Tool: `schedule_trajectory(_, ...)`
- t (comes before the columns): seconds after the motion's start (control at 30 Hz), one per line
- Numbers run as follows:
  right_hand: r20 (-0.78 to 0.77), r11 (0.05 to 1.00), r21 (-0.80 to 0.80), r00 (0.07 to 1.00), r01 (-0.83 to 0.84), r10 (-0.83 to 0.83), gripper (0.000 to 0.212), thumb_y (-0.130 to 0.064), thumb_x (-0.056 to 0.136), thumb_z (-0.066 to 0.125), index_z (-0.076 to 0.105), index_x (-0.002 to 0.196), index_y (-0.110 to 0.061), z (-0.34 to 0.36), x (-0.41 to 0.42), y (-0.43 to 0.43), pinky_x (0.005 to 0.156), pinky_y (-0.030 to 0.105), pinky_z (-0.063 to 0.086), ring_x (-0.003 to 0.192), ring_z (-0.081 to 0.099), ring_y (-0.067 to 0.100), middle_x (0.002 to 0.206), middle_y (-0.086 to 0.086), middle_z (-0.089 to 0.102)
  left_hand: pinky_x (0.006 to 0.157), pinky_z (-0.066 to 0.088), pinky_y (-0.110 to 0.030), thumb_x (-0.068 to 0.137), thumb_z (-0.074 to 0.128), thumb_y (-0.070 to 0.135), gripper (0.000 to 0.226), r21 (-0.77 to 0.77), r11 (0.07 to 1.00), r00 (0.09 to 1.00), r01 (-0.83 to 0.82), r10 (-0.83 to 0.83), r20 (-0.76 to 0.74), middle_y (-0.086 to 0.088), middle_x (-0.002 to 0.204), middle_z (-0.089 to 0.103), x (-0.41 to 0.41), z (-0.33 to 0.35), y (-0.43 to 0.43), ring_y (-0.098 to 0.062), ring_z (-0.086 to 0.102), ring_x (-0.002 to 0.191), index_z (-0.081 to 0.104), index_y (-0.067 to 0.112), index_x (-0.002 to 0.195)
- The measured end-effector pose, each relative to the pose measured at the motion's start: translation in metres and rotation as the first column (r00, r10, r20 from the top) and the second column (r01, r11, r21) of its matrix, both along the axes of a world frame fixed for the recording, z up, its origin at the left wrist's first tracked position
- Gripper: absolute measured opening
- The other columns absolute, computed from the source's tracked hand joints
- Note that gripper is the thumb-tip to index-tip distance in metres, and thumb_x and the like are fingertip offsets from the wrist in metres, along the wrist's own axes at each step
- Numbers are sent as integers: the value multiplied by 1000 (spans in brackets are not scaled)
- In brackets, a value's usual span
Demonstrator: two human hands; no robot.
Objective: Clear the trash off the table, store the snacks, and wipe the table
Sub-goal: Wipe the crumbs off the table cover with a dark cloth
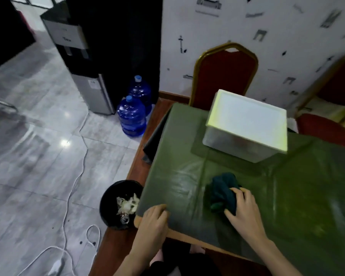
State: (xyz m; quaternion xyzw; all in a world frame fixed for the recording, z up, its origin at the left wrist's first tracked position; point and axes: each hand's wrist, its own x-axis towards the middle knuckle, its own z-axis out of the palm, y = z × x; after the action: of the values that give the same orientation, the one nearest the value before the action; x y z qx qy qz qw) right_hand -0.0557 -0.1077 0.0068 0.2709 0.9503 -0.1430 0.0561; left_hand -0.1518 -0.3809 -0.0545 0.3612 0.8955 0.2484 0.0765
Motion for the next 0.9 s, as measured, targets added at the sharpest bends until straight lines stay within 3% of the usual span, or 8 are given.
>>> schedule_trajectory(0.17,18,971,-43,972,235,-235,67,-34,77,72,41,133,-17,6,74,29,99,36,43,122,44,25,132,8,41,83,37,-30,71,49,16,20,5,967,966,254,-253,-58,-5,102,61,4,4,70,-22,54,90,59,14,88)
schedule_trajectory(0.3,-12,897,-80,900,434,-436,63,-31,77,73,43,131,-17,13,137,46,98,36,43,121,43,25,130,7,41,91,36,-32,74,51,20,17,-7,878,868,478,-474,-149,-4,103,59,23,13,136,-23,50,94,58,15,89)
schedule_trajectory(0.47,0,833,-58,834,550,-551,65,-33,73,74,45,130,-18,14,214,101,93,37,46,115,48,27,127,8,44,98,33,-35,77,49,26,22,-92,803,791,589,-596,-139,-6,105,63,67,10,237,-28,63,94,61,16,92)
schedule_trajectory(0.57,37,880,3,879,475,-475,67,-35,71,75,48,129,-17,14,217,116,90,40,50,113,53,30,128,11,49,101,34,-36,78,48,27,29,-159,806,810,570,-584,-55,-8,109,62,73,8,253,-29,63,99,61,14,101)
schedule_trajectory(0.67,49,939,43,938,342,-344,67,-37,72,72,45,131,-19,16,222,147,88,40,51,113,55,30,130,11,50,98,46,-42,80,52,26,29,-194,809,826,555,-564,13,-9,113,60,88,7,288,-33,58,106,61,14,105)
schedule_trajectory(0.77,41,982,71,983,177,-181,71,-34,74,70,38,136,-20,14,209,179,97,43,47,123,49,33,138,14,45,97,47,-45,81,57,19,23,-139,860,870,490,-492,25,-9,115,56,95,20,330,-30,54,106,61,13,103)
schedule_trajectory(0.83,43,995,49,995,84,-86,79,-35,76,65,27,144,-25,11,198,192,113,52,26,141,23,37,153,17,23,99,45,-45,81,62,11,24,-79,915,918,396,-393,53,-10,117,55,102,25,351,-30,52,109,60,10,106)
schedule_trajectory(0.9,13,1000,-6,1000,-1,1,87,-44,75,56,11,149,-32,5,188,198,116,57,-2,146,-10,34,158,12,-3,102,43,-43,82,62,7,28,-35,951,949,308,-304,84,-12,123,53,108,29,357,-29,49,116,59,9,110)
